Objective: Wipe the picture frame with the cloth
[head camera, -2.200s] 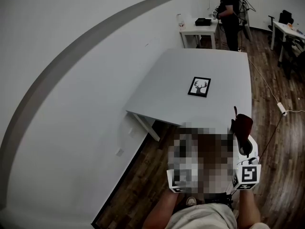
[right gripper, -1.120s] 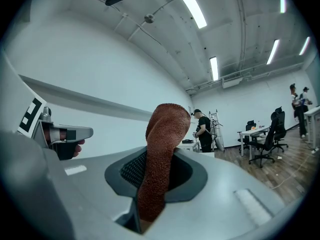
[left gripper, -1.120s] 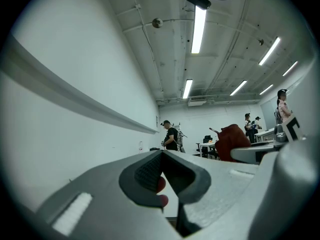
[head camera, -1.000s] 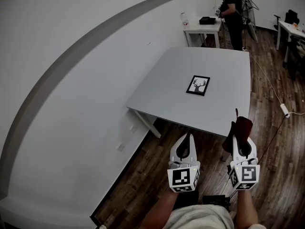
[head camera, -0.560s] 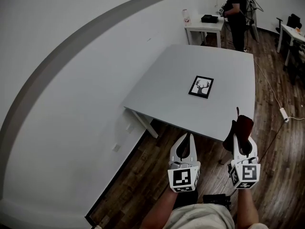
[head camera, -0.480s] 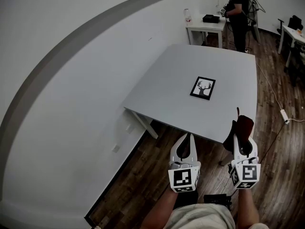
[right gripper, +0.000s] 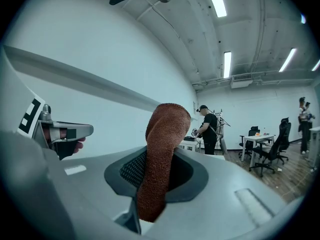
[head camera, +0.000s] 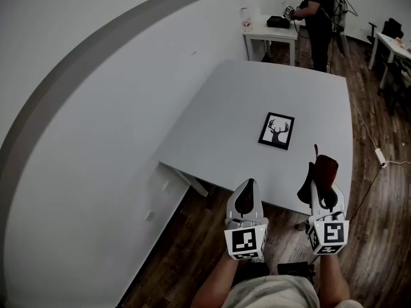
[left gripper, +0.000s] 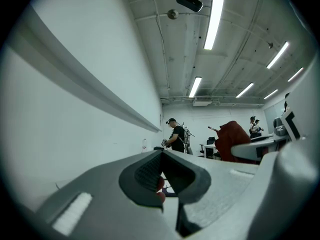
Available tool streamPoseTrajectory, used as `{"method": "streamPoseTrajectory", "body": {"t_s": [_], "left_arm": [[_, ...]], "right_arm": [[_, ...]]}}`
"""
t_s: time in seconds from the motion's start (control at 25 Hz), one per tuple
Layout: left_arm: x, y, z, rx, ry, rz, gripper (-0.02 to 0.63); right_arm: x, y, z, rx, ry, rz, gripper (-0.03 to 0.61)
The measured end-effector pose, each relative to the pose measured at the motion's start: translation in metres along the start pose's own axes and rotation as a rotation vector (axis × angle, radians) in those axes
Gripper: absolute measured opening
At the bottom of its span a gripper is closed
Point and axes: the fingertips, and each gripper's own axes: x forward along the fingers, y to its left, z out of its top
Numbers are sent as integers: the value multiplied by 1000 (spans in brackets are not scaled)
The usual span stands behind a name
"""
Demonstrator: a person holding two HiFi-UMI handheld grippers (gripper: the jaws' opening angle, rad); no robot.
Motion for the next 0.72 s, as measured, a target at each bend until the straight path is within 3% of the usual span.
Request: {"method": "streamPoseTrajectory", "body": {"t_s": [0.32, 0.72], "left_arm": [[56, 35, -8, 9, 3, -43, 0], [91, 45, -24, -2, 36, -69, 1]], "right_arm": [[61, 12, 1, -21, 23, -34, 109], [90, 9, -22, 11, 62, -55, 109]]}}
